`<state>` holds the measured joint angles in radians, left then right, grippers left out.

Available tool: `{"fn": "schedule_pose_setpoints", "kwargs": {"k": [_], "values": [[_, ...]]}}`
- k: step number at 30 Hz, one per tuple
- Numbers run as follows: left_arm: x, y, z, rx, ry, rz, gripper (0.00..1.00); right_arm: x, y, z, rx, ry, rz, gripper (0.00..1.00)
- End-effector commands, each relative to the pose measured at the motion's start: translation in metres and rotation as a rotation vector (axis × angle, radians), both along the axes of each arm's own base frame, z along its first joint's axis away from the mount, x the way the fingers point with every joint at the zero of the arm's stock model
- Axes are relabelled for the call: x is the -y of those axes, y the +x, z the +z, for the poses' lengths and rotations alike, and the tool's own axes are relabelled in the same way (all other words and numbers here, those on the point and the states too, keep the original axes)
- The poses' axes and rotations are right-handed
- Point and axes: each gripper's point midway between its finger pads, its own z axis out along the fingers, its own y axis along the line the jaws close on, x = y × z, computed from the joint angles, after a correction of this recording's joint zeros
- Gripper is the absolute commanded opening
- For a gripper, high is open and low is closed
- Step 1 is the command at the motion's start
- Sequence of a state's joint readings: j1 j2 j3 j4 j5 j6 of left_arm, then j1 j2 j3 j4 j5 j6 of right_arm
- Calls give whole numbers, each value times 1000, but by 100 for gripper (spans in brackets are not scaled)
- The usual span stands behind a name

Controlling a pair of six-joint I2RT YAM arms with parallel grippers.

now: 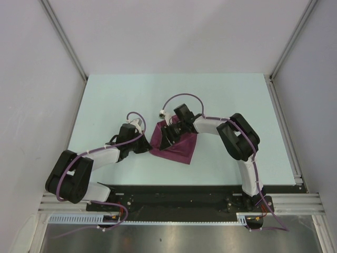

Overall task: Fold the napkin, place the utensils inside, and roll it up
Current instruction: Roll the napkin with the utensil

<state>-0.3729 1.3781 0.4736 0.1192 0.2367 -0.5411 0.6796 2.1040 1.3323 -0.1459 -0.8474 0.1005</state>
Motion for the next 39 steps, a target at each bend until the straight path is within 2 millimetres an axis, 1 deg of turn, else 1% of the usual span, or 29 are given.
{"fn": "schedule_pose_setpoints", "kwargs": {"k": [1, 3, 4, 7, 8, 9, 11, 12, 13, 14, 15, 17, 18, 19, 20, 21, 22, 23, 24, 25, 26, 29, 31, 32, 36, 38, 39], "values": [[4, 14, 20, 64, -29, 2, 0, -6, -16, -3, -43, 18, 83, 63], [5, 15, 21, 66, -32, 2, 0, -7, -23, -3, -55, 14, 115, 62], [5, 15, 21, 64, -32, 2, 0, -7, -24, -3, -50, 14, 124, 62], [5, 17, 23, 69, -33, 4, 0, -4, -18, -2, -18, -17, 96, 62], [5, 17, 23, 70, -31, 2, 0, 0, -15, -4, -10, -37, 73, 62], [5, 17, 23, 70, -31, 2, 0, 4, -2, 3, 36, -50, 25, 62], [5, 16, 23, 70, -31, 3, 0, 12, 12, 7, 91, -61, -42, 63], [5, 16, 23, 69, -30, 3, 0, 16, 20, 21, 129, -50, -75, 63], [5, 16, 23, 69, -30, 3, 0, 22, 28, 28, 155, -53, -109, 63], [5, 16, 23, 67, -29, 3, 0, 30, 37, 28, 203, -91, -159, 63], [5, 16, 22, 64, -29, 4, 0, 32, 42, 47, 259, -74, -181, 64], [5, 16, 21, 59, -28, 5, 0, 38, 51, 58, 343, -89, -218, 65], [5, 17, 22, 60, -29, 3, 0, 41, 50, 62, 369, -91, -224, 65], [6, 17, 21, 59, -29, 2, 0, 39, 45, 75, 412, -81, -214, 65], [6, 18, 22, 59, -31, 5, 0, 40, 45, 79, 446, -93, -231, 65], [6, 18, 22, 60, -30, 4, 0, 40, 39, 78, 469, -108, -224, 65], [6, 18, 22, 58, -30, 5, 0, 31, 27, 85, 512, -103, -190, 65], [5, 18, 22, 58, -27, 7, 0, 31, 24, 82, 559, -141, -184, 65], [5, 18, 22, 58, -24, 8, 0, 29, 16, 78, 576, -162, -170, 65], [5, 19, 23, 58, -22, 11, 0, 27, 13, 78, 603, -178, -163, 65], [4, 19, 22, 53, -18, 11, 0, 20, 1, 72, 647, -217, -141, 66], [5, 20, 23, 54, -19, 13, 0, 14, -11, 55, 700, -294, -124, 65], [5, 20, 23, 53, -18, 11, 0, 12, -14, 47, 701, -314, -120, 65], [5, 21, 23, 53, -18, 11, 0, 12, -14, 38, 692, -333, -117, 65], [5, 19, 22, 48, -20, 8, 0, 9, -13, 24, 672, -346, -103, 64], [6, 19, 22, 47, -22, 6, 0, 4, -13, 23, 663, -333, -90, 64], [6, 20, 22, 48, -22, 6, 0, 4, -11, 17, 656, -344, -88, 64]]}}
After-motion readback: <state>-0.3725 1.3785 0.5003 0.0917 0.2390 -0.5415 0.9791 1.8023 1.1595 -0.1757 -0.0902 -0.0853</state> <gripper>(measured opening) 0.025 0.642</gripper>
